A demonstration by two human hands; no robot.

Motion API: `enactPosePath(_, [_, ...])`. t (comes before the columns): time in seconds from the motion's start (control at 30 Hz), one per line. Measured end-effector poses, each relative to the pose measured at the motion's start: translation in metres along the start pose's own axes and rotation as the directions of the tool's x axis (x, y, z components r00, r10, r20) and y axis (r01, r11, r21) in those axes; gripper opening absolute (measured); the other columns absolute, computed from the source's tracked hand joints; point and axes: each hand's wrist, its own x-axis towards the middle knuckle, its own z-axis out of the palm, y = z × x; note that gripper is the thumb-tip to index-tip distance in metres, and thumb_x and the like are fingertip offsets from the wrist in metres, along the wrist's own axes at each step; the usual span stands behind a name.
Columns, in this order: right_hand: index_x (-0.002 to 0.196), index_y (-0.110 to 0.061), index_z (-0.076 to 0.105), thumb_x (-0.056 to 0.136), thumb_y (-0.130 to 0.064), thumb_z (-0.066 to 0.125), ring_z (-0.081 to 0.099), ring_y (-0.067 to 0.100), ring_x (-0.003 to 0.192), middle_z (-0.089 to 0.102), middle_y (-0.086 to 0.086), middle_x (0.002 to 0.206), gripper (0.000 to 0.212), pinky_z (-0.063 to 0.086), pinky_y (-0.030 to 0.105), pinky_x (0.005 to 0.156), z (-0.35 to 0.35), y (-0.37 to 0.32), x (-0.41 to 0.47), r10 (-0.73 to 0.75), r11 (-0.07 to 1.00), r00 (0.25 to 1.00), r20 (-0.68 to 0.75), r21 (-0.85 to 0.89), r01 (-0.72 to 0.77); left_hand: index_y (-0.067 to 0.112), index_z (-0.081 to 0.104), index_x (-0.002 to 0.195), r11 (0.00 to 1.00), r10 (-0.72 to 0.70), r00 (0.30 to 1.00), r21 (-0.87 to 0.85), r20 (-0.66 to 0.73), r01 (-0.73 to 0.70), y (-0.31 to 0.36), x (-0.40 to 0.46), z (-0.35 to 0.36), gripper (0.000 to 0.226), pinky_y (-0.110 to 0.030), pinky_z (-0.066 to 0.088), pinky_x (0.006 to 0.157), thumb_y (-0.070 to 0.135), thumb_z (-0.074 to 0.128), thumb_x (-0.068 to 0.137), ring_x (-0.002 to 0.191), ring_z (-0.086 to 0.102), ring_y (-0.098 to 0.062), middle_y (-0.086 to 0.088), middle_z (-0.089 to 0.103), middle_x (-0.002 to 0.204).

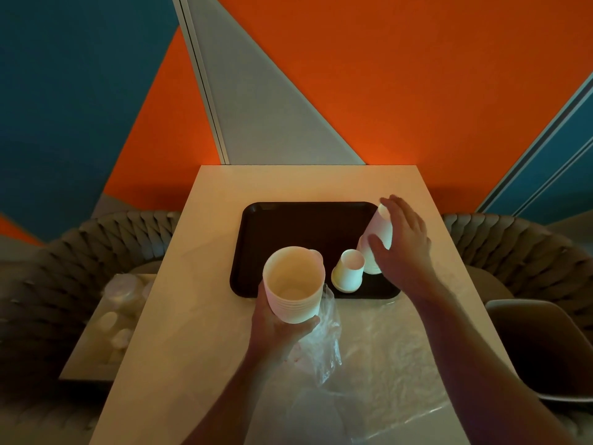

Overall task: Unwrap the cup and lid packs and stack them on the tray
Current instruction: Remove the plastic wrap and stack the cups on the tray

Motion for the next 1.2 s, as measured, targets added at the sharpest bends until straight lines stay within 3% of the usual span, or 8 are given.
enactPosePath(0.07, [0.142,-0.016,0.051,0.091,-0.020,0.070,0.045,0.015,0.132,0.053,-0.003,0.143,0.055,0.033,0.025,0.104,-0.004,-0.027,-0.013,-0.061,0.974,0.998,-0.014,0.219,0.063,0.030,0.043,0.138,1.000,-0.009,1.000,-0.005,-0.003,0.009,-0.001,0.000,0.001,0.102,-0.019,0.053,0.087,0.000,0.095,0.055,0.114,0.062,-0.013,0.006,0.065,0.122])
enactPosePath(0.13, [0.137,-0.018,0.056,0.090,-0.025,0.074,0.049,0.004,0.121,0.056,-0.010,0.131,0.051,0.037,0.017,0.097,-0.007,-0.052,-0.029,-0.103,0.930,0.991,0.088,0.363,0.065,0.029,0.042,0.140,1.000,-0.018,1.000,-0.013,-0.001,0.018,-0.002,0.000,0.000,0.103,-0.022,0.054,0.088,0.000,0.095,0.056,0.115,0.063,-0.013,0.005,0.065,0.123])
enactPosePath(0.23, [0.144,-0.035,0.046,0.079,-0.049,0.080,0.045,0.005,0.129,0.048,-0.019,0.141,0.075,0.039,0.028,0.105,-0.004,-0.072,-0.048,-0.157,0.936,0.927,0.340,0.350,0.031,0.030,0.041,0.142,1.000,-0.019,1.000,-0.009,-0.005,0.019,-0.003,-0.001,0.000,0.104,-0.025,0.055,0.088,0.005,0.095,0.057,0.116,0.063,-0.016,0.003,0.065,0.125])
enactPosePath(0.33, [0.147,-0.042,0.036,0.063,-0.059,0.086,0.043,0.009,0.132,0.043,-0.021,0.145,0.099,0.043,0.040,0.107,0.005,-0.079,-0.058,-0.177,0.956,0.881,0.438,0.289,0.049,0.033,0.039,0.142,1.000,0.008,1.000,0.014,-0.024,-0.008,0.001,0.001,0.002,0.107,-0.033,0.057,0.091,0.011,0.098,0.056,0.122,0.060,-0.019,0.006,0.062,0.129])
enactPosePath(0.53, [0.148,-0.035,0.038,0.059,-0.051,0.092,0.046,0.012,0.126,0.048,-0.014,0.142,0.106,0.046,0.041,0.104,0.012,-0.085,-0.059,-0.231,0.957,0.894,0.384,0.258,0.137,0.027,0.039,0.145,0.999,0.004,0.999,0.045,-0.045,-0.002,-0.003,0.005,0.003,0.111,-0.052,0.053,0.098,0.023,0.100,0.053,0.125,0.058,-0.024,0.001,0.060,0.133])
enactPosePath(0.83, [0.136,-0.034,0.050,0.053,-0.052,0.094,0.053,0.004,0.110,0.052,-0.015,0.129,0.096,0.048,0.026,0.086,0.015,-0.088,-0.054,-0.201,0.971,0.919,0.339,0.196,0.140,0.029,0.039,0.144,0.996,0.063,0.998,0.061,-0.021,-0.062,0.002,0.004,0.003,0.108,-0.037,0.053,0.101,0.011,0.099,0.055,0.126,0.057,-0.020,0.006,0.060,0.132])
enactPosePath(1.03, [0.127,-0.042,0.043,0.050,-0.046,0.092,0.060,-0.002,0.106,0.059,-0.022,0.117,0.092,0.054,0.023,0.081,0.000,-0.096,-0.051,-0.095,0.845,0.924,0.371,0.520,-0.122,0.037,0.037,0.143,0.998,0.060,0.998,0.004,-0.004,-0.060,0.010,-0.001,0.000,0.110,-0.019,0.053,0.090,-0.003,0.094,0.058,0.125,0.057,-0.009,0.015,0.060,0.131])
enactPosePath(1.2, [0.134,-0.020,0.046,0.055,-0.027,0.093,0.064,0.003,0.108,0.064,-0.015,0.117,0.092,0.053,0.020,0.084,-0.033,-0.103,-0.042,-0.102,0.658,0.981,0.164,0.751,-0.057,0.020,0.038,0.142,0.997,0.052,0.998,-0.058,0.037,-0.050,0.012,-0.003,-0.001,0.102,-0.020,0.054,0.086,-0.018,0.085,0.061,0.117,0.063,-0.012,0.009,0.066,0.128])
